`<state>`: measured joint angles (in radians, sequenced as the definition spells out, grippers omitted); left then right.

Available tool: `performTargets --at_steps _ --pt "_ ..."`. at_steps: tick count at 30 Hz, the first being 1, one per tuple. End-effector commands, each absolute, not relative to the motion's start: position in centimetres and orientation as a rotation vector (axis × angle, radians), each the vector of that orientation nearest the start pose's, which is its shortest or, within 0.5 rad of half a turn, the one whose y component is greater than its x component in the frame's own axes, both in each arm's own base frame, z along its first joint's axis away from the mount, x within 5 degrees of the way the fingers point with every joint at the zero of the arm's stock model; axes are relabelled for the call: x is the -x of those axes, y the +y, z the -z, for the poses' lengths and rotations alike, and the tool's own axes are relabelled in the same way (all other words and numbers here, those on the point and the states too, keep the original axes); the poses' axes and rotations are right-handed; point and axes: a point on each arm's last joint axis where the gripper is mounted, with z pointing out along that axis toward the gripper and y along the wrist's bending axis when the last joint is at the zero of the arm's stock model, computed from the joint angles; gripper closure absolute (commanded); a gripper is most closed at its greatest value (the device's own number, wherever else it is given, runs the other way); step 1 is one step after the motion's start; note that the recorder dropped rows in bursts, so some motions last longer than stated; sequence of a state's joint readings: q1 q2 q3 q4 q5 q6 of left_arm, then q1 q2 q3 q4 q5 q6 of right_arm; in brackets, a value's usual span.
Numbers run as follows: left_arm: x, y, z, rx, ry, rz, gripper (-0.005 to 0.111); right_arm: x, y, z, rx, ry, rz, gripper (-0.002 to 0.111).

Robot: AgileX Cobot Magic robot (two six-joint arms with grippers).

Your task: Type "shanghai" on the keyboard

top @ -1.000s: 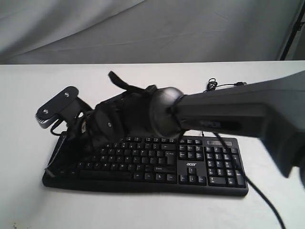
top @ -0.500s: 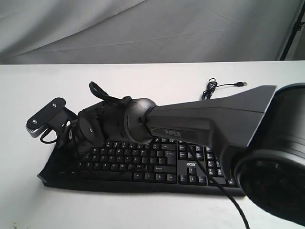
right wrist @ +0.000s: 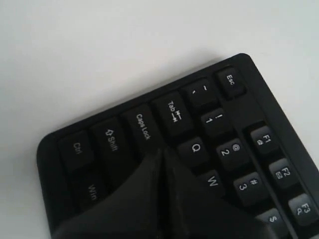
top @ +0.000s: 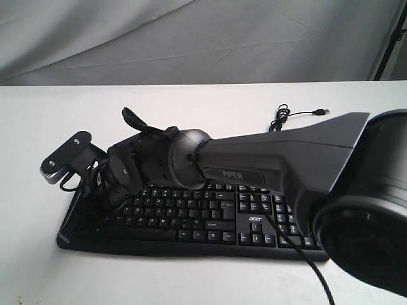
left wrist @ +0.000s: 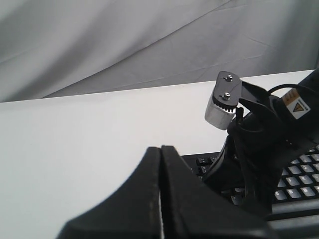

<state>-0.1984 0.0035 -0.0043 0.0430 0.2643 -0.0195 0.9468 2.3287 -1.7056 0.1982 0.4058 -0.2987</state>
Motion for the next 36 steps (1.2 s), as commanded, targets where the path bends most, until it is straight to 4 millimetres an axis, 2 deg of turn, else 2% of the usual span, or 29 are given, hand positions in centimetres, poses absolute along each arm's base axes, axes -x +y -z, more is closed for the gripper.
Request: performTargets --at_steps 1,8,11,18,22,26,29,33,36 --pt "-5.4 -1.0 -19.0 -0.185 1.735 0.124 0.107 -29.2 41.1 -12.0 1.331 2.168 -0.417 0.108" --pt "-5.4 -1.0 -19.0 -0.185 1.735 0.124 0.107 -29.2 41.1 -10.6 1.342 2.189 -0.406 0.108" --pt "-5.4 -1.0 -19.0 -0.185 1.735 0.124 0.107 -29.2 41.1 -10.6 1.347 2.196 -0.405 0.108" --pt "-5.4 -1.0 -19.0 -0.185 1.735 0.124 0.107 -29.1 40.9 -12.2 1.356 2.176 -0.400 0.108" --pt "-5.4 -1.0 -19.0 -0.185 1.735 0.124 0.107 -28.8 40.3 -14.2 1.332 2.157 -0.388 0.108" --pt "-5.4 -1.0 -19.0 -0.185 1.735 0.124 0.107 -28.1 38.2 -16.2 1.276 2.147 -0.397 0.108" --pt "-5.4 -1.0 -19.0 -0.185 1.735 0.124 0.107 -28.2 35.4 -16.6 1.188 2.179 -0.396 0.108" --pt "-5.4 -1.0 -19.0 -0.185 1.735 0.124 0.107 -28.9 31.2 -15.3 1.048 2.268 -0.385 0.108" --pt "-5.4 -1.0 -19.0 -0.185 1.735 0.124 0.107 -28.9 29.5 -13.9 1.007 2.302 -0.362 0.108"
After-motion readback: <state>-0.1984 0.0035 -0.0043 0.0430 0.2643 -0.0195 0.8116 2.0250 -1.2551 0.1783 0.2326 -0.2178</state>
